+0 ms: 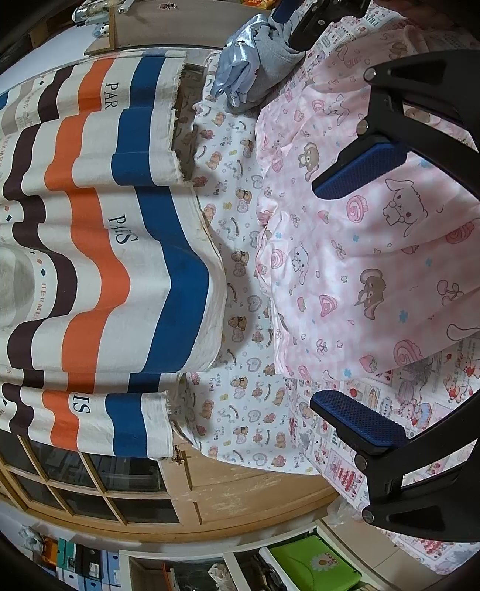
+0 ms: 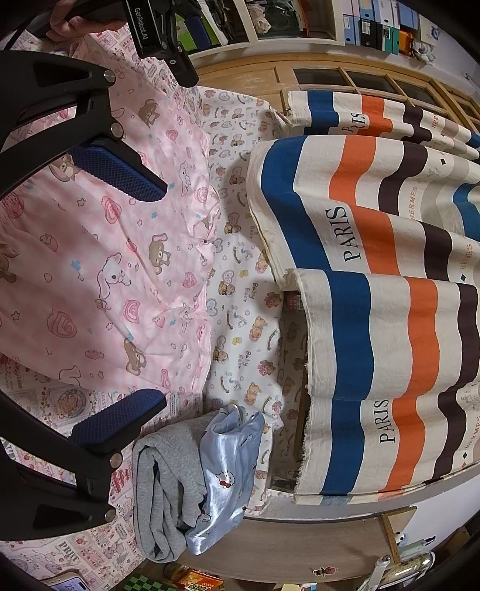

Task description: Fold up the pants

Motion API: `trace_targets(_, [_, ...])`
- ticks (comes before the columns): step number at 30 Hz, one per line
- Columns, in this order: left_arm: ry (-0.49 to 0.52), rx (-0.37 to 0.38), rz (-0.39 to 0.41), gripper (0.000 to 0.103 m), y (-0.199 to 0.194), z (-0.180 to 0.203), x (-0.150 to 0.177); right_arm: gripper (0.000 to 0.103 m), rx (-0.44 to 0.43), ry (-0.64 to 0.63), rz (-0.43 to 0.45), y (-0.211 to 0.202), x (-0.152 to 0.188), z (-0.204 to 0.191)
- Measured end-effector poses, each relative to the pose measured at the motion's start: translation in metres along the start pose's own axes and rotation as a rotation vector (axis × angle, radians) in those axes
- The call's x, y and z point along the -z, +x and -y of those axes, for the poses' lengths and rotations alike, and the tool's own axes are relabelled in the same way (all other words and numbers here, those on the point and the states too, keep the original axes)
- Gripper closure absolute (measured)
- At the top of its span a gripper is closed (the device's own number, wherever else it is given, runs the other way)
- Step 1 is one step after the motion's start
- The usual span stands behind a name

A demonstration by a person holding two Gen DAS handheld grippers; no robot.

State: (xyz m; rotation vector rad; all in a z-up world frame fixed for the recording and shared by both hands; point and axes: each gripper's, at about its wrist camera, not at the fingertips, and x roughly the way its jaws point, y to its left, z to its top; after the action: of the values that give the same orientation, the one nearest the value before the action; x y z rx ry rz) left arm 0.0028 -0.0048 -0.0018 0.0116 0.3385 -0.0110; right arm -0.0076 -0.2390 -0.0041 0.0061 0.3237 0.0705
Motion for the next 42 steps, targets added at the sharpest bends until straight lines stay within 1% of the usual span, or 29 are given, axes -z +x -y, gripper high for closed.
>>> trace_targets(16, [-0.001, -0.001, 0.017, 0.000, -0.0012, 0.0002, 0.0014, 0.001, -0.004, -0.001, -0.008, 0.0010, 0.0005, 0.0000])
trace_targets(42, [-0.001, 0.000, 0.015, 0.000, -0.0014, -0.0002, 0.0019, 0.001, -0.012, -0.006, -0.039, 0.0064, 0.0023, -0.0005])
